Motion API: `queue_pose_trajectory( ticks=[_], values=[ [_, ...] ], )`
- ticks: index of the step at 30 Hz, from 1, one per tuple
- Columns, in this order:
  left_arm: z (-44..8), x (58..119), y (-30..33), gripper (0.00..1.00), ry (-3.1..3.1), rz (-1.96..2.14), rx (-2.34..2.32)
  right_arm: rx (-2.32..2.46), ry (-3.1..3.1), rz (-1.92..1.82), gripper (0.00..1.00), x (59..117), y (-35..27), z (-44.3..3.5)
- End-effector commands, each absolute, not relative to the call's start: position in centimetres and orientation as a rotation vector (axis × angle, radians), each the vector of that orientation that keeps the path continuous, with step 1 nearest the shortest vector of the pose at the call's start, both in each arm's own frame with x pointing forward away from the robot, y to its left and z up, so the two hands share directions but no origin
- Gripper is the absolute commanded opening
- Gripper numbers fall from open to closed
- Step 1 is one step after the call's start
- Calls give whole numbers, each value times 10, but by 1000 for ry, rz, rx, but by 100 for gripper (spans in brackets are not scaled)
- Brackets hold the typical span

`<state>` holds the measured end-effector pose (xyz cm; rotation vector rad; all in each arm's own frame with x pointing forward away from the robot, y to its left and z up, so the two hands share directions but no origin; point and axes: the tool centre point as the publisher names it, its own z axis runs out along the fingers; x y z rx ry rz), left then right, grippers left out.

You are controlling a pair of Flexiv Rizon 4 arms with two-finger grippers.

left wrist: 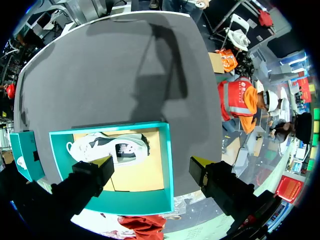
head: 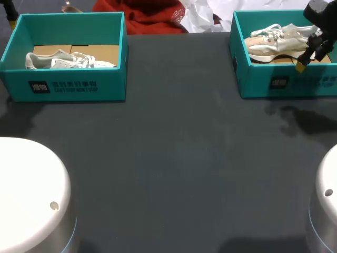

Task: Take the shoe out of the shoebox, open the shoe tongue, remove and reinsert the insole, then place the shoe into the shoebox

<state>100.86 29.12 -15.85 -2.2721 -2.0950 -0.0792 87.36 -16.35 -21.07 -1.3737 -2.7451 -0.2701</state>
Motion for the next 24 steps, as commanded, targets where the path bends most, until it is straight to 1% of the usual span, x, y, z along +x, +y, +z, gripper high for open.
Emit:
queue_pose_trajectory(
  ticks=[1, 8, 11, 14, 20, 24],
  values=[
    [-158, 1008, 292, 100, -2094, -81, -2272, -1342, -2706, -184, 100, 887, -167, -211],
    [-158, 1008, 292, 100, -2094, -81, -2272, -1342, -2706, -184, 100, 887, -167, -211],
    [-158, 1008, 292, 100, -2094, -81, -2272, -1527, -2644, -41, 100, 911, -167, -209],
    [-158, 1008, 292, 100, -2094, -81, -2272, -1625, -2636, 14, 100, 937, -172, -206],
    [-158, 1008, 292, 100, -2094, -81, -2272, -1687, -2645, 89, 100, 991, -184, -203],
    [-158, 1008, 292, 100, -2094, -81, -2272, -1792, -2620, 80, 100, 1017, -197, -205]
  ],
)
